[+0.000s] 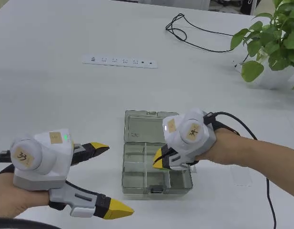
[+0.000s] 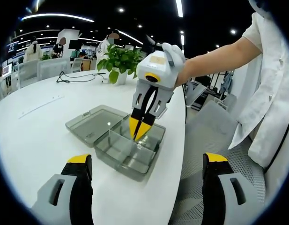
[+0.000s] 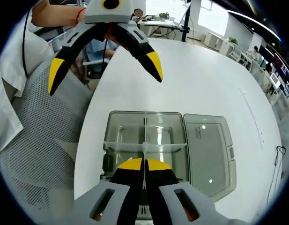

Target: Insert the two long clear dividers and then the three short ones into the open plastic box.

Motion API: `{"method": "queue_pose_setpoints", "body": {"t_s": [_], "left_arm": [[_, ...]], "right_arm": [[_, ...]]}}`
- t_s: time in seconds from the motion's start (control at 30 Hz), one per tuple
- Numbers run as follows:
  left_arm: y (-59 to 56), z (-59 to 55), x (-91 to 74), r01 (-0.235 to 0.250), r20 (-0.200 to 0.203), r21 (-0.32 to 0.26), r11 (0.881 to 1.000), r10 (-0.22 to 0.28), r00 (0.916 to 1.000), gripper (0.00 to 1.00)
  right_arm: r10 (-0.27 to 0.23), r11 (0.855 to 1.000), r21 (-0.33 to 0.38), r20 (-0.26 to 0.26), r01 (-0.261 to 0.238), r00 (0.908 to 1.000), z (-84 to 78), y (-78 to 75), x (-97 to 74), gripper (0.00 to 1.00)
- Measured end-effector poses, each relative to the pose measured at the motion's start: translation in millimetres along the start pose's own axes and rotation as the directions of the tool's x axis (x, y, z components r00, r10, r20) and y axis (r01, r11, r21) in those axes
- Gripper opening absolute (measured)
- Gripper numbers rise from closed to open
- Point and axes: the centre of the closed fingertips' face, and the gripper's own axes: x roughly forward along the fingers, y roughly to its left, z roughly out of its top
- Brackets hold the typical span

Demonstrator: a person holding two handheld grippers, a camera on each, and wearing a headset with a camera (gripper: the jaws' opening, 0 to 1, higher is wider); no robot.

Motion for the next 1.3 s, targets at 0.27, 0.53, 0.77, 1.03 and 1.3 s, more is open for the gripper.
{"method": "queue_pose_setpoints", "body": {"t_s": [0.27, 0.53, 0.77, 1.03, 1.3], "left_arm": [[0.0, 0.4, 0.8, 0.005, -0.002, 0.002, 1.0, -0.005, 1.0, 1.0], [1.6, 0.5, -0.7, 0.003, 0.0, 0.0, 1.0, -0.003, 1.0, 1.0], [2.6, 0.2, -1.2, 0.003, -0.001, 0.003, 1.0, -0.003, 1.0, 1.0], [2.2, 0.3, -1.6, 0.002, 0.0, 0.003, 1.0, -0.002, 1.0, 1.0], [0.3, 1.2, -2.1, 0.002, -0.004, 0.007, 1.0, -0.002, 1.0, 1.0]], "right_arm": [[-0.003, 1.0, -0.016, -0.016, 0.002, 0.9999, -2.0, 0.5, 3.8, 0.02], [-0.005, 1.0, 0.002, -0.01, 0.005, 0.9999, -1.7, 0.2, 3.0, 0.03], [-0.013, 0.999, 0.039, 0.021, 0.012, 0.9997, 1.0, 1.3, -0.3, 0.06], [-0.046, 0.994, 0.1, 0.097, 0.036, 0.9942, 12.8, -0.6, -23.2, 0.16], [-0.083, 0.984, 0.174, 0.196, 0.049, 0.9772, 23.8, -3.1, -57.0, 0.24]]}}
